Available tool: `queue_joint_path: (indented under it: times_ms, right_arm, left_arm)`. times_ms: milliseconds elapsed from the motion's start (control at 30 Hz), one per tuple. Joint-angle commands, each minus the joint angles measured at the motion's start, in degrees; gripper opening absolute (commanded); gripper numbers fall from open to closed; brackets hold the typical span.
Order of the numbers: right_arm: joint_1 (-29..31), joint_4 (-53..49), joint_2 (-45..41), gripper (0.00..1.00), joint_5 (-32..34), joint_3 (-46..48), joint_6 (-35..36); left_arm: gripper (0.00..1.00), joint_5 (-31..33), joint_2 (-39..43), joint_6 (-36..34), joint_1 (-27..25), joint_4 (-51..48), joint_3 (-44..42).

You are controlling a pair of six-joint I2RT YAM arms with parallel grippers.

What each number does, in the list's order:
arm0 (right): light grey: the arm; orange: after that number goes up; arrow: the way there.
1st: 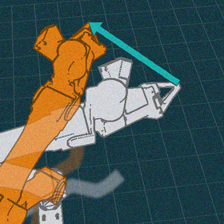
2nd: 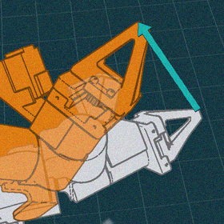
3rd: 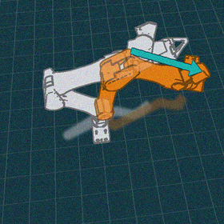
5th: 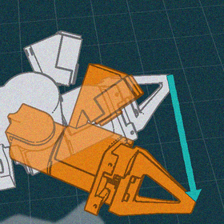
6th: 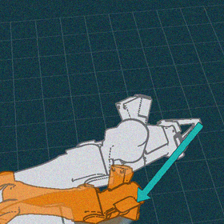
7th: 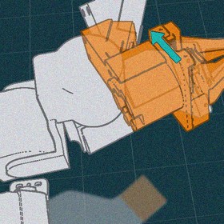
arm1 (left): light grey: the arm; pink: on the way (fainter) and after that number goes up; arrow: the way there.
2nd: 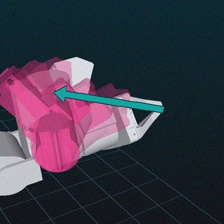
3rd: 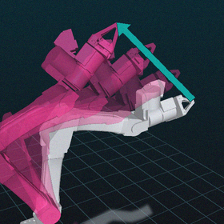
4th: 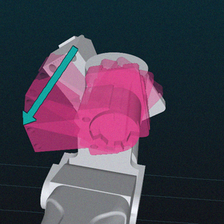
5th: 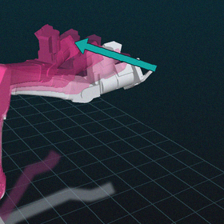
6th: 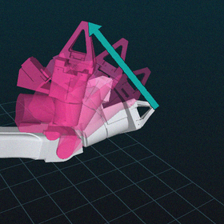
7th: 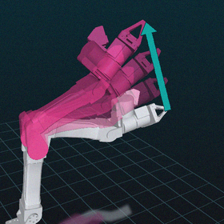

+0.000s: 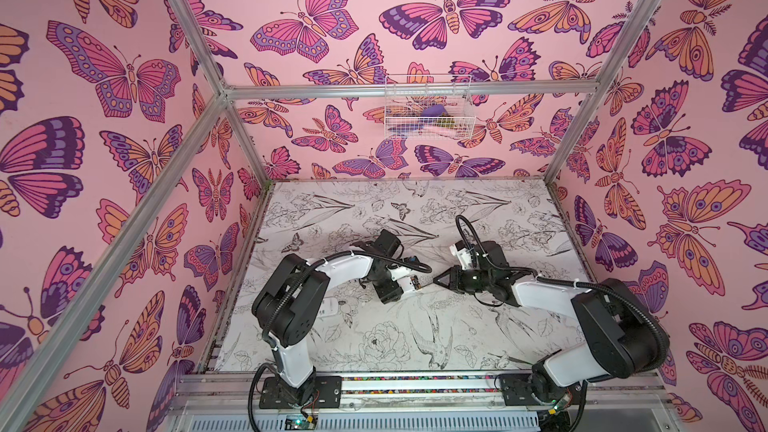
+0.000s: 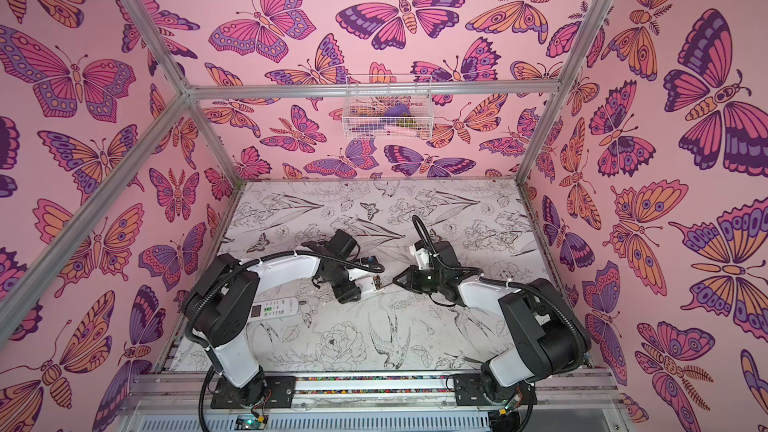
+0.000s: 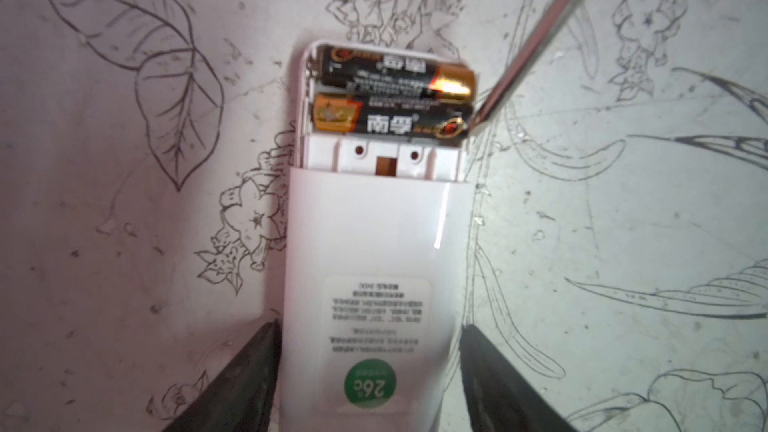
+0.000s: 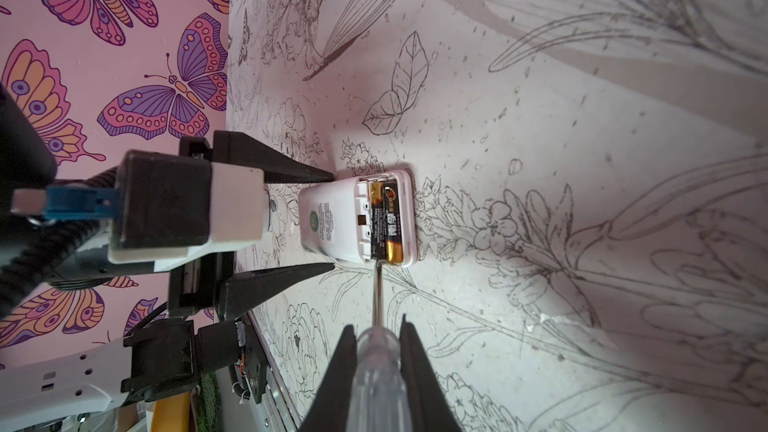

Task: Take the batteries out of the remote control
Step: 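Grasp the white remote with the left gripper while the right aims the screwdriver, then lever the battery nearest the screwdriver out with the right gripper's screwdriver tip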

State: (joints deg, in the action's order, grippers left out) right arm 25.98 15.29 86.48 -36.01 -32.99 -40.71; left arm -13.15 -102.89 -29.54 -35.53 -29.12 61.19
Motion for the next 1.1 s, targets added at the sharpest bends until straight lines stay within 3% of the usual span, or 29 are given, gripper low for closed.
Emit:
queue_joint_path:
  times_ms: [0, 200, 1067]
  right_arm:
    - [0.42, 1.73, 0.65, 0.00, 0.36, -1.01, -0.18]
    - [0.41, 2.28, 0.92, 0.00, 1.15, -1.87, -0.60]
    - [-1.84, -1.63, -2.27, 0.00, 3.24, -3.38, 1.32]
  left_arm:
    - [0.63, -0.23, -2.03, -1.56, -0.75, -1.90, -2.21]
    - [0.55, -0.37, -1.96, -1.59, -0.91, -2.42, -1.79]
    - [0.54, 0.29, -0.34, -1.04, -1.56, -3.92, -0.48]
